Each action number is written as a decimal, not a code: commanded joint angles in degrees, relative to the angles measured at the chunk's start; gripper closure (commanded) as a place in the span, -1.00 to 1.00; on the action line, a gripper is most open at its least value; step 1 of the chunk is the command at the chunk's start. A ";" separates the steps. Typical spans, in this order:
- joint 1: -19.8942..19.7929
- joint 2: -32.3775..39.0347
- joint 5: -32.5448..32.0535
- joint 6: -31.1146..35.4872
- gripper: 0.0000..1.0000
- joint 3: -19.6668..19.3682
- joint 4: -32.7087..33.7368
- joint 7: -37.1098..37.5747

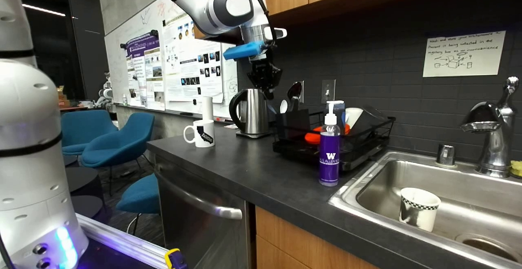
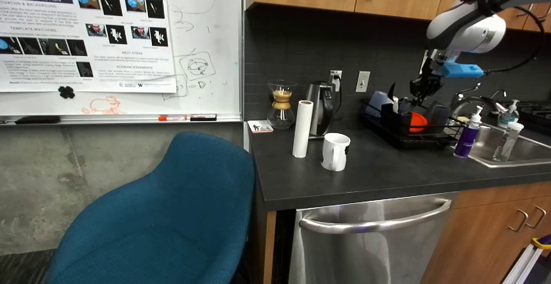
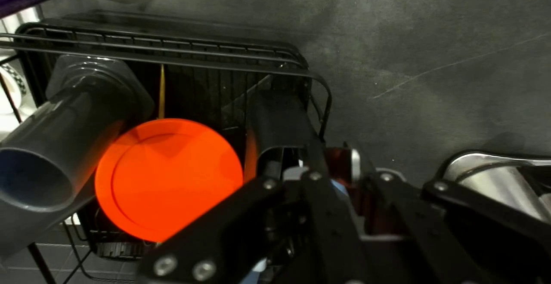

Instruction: Take the knife off of the dish rack

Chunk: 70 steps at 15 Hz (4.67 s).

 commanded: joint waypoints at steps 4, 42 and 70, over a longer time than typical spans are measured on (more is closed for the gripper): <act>-0.71 0.42 -3.27 -1.96 0.98 0.53 1.59 1.37; 7.08 -42.52 -9.73 -24.29 0.97 9.62 -22.79 7.97; 11.06 -2.99 -9.38 4.10 0.97 17.81 -11.85 20.19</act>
